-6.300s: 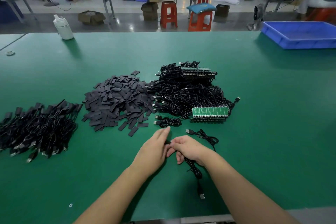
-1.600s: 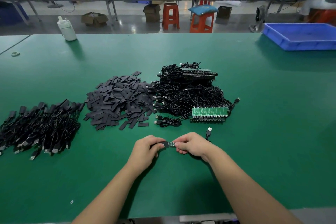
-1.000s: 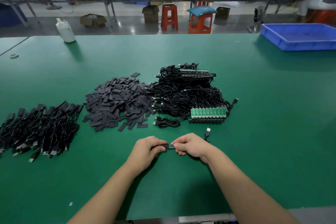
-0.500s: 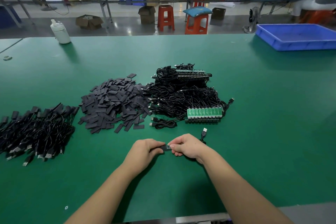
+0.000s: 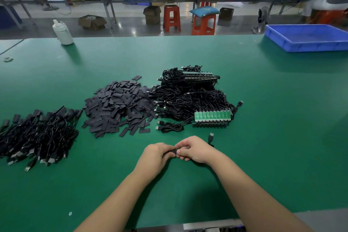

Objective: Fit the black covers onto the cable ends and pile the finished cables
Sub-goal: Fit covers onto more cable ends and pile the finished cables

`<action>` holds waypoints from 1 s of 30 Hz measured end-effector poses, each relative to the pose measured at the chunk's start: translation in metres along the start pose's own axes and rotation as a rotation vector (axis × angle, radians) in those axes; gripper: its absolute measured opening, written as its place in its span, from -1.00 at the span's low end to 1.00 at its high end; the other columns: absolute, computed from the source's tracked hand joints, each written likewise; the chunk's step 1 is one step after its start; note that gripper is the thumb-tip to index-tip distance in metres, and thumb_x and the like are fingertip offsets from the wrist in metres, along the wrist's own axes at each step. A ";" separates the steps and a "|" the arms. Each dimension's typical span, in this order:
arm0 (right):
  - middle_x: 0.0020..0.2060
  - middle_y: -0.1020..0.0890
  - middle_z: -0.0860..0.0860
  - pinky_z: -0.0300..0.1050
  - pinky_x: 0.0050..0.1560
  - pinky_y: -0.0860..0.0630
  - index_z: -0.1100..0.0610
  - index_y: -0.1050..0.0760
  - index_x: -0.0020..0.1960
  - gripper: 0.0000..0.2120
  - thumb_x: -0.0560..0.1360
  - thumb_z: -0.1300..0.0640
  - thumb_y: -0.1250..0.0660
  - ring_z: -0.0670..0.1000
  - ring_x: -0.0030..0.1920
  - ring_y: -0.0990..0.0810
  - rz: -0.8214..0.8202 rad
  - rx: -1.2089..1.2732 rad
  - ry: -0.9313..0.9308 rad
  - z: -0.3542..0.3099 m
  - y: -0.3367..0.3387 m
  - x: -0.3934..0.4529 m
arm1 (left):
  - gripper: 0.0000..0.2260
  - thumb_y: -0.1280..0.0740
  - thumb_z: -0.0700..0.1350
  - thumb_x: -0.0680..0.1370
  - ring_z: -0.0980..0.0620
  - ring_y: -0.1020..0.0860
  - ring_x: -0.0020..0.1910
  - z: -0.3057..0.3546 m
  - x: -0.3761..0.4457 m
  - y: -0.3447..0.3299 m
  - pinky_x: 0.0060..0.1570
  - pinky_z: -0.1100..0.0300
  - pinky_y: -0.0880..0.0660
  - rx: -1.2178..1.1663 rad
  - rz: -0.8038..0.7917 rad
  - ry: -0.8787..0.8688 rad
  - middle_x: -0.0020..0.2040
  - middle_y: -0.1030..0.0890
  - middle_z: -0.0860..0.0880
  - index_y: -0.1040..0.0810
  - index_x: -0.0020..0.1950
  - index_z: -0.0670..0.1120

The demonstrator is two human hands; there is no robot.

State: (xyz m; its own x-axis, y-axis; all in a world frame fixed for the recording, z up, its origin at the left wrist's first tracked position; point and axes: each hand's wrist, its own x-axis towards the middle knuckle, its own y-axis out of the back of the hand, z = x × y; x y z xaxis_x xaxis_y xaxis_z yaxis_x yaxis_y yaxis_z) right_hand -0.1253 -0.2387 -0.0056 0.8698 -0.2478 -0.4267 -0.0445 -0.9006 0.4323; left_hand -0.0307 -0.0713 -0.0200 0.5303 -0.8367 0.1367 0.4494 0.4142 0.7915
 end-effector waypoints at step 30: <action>-0.32 -0.70 -0.02 -0.23 -0.22 -0.59 0.09 -0.66 -0.14 -0.80 0.62 0.22 -0.32 -0.07 -0.30 -0.65 -0.035 0.030 0.059 -0.009 0.003 -0.010 | -0.78 -0.37 -0.06 0.58 0.05 -0.58 0.03 0.011 -0.007 0.007 0.08 0.22 -0.47 0.042 0.045 -0.081 0.02 -0.67 0.03 -0.64 0.21 -0.05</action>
State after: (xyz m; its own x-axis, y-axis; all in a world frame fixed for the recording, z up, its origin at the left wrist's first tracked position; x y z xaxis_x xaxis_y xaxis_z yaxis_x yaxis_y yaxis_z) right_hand -0.1300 -0.2355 0.0070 0.8985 -0.1956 -0.3929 -0.0281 -0.9190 0.3933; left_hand -0.0394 -0.0667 -0.0088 0.4889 -0.8445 0.2187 0.3951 0.4378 0.8076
